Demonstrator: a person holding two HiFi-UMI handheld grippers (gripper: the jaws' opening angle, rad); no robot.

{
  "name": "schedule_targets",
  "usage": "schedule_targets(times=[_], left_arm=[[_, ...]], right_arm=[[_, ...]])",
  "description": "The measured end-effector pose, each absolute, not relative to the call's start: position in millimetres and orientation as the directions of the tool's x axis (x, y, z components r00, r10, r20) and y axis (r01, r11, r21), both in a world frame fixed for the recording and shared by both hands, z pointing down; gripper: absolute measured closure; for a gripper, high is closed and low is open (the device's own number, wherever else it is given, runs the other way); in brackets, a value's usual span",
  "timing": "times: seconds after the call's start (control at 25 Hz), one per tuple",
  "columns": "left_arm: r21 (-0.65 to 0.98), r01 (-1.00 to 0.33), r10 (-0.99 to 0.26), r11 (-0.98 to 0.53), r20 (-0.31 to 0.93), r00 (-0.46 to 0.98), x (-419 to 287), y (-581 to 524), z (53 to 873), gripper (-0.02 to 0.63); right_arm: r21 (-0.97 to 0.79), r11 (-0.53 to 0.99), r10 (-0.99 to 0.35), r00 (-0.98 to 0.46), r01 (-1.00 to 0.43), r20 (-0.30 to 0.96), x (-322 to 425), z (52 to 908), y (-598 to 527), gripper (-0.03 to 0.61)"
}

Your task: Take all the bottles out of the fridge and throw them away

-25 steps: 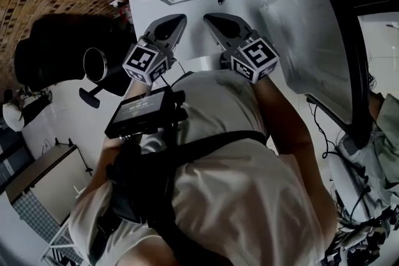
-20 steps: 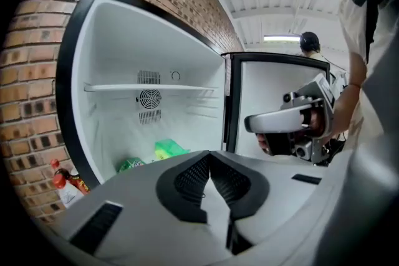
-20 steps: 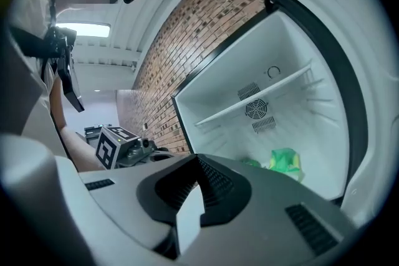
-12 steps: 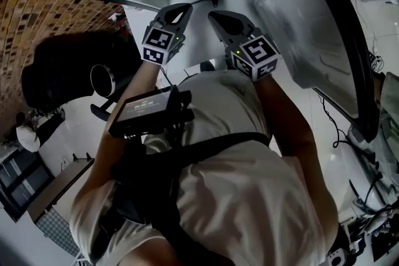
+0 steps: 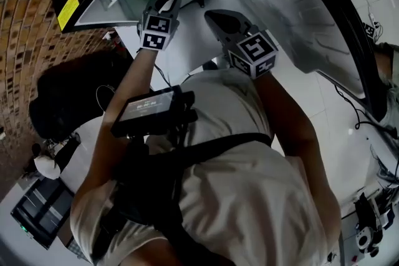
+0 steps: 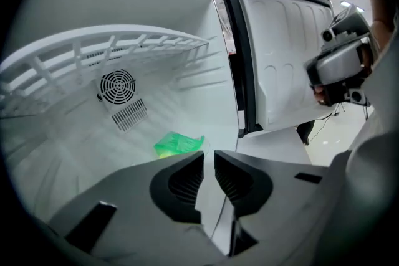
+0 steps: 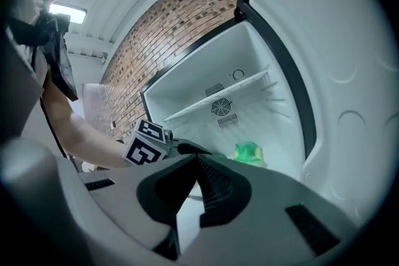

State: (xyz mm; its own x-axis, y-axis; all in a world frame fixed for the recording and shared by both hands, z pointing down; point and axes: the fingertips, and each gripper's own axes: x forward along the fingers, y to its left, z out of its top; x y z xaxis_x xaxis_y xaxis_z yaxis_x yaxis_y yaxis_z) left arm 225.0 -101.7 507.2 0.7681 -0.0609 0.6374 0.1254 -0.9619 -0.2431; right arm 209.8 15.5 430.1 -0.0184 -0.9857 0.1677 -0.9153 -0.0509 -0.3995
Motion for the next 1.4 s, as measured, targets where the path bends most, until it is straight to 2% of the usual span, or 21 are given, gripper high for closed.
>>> schedule_targets(times=[0.2, 0.56, 0.8, 1.04, 1.08, 1.2, 1.4], left_arm=[[-0.323, 0.140, -0.114, -0.936, 0.656, 0.746, 249.8, -115.9, 519.1, 0.520], [-0.392, 0.256, -0.115, -0.884, 0.711, 0.693, 283.8, -126.1, 553.9, 0.449], [-0.387, 0.291, -0.124, -0.875, 0.760, 0.638, 291.9, -141.7, 578.4, 0.400], [-0.359, 0.281, -0.133, -0.890, 0.794, 0.593, 295.6, -152.0, 597.2, 0.396], [-0.354, 0.276, -0.133, -0.894, 0.795, 0.592, 297.7, -151.9, 597.4, 0.401], [-0.352, 0.265, -0.137, -0.898, 0.795, 0.592, 302.4, -152.0, 595.1, 0.501], [-0.353, 0.256, -0.142, -0.900, 0.793, 0.593, 299.1, -155.5, 591.7, 0.563]], right_arm=[[-0.406, -0.095, -0.984, 0.025, -0.909, 0.176, 223.4, 433.8, 19.5, 0.572], [-0.431, -0.166, -0.975, 0.083, -0.887, 0.204, 232.6, 444.7, 29.3, 0.572], [-0.437, -0.193, -0.971, 0.106, -0.878, 0.215, 233.2, 448.9, 34.8, 0.572], [-0.447, -0.214, -0.967, 0.126, -0.869, 0.220, 235.9, 452.5, 39.2, 0.572], [-0.449, -0.216, -0.967, 0.128, -0.867, 0.220, 236.9, 453.0, 40.1, 0.572], [-0.447, -0.221, -0.966, 0.130, -0.867, 0.225, 239.5, 453.8, 41.9, 0.572], [-0.450, -0.238, -0.963, 0.149, -0.861, 0.223, 237.9, 451.7, 42.2, 0.572]])
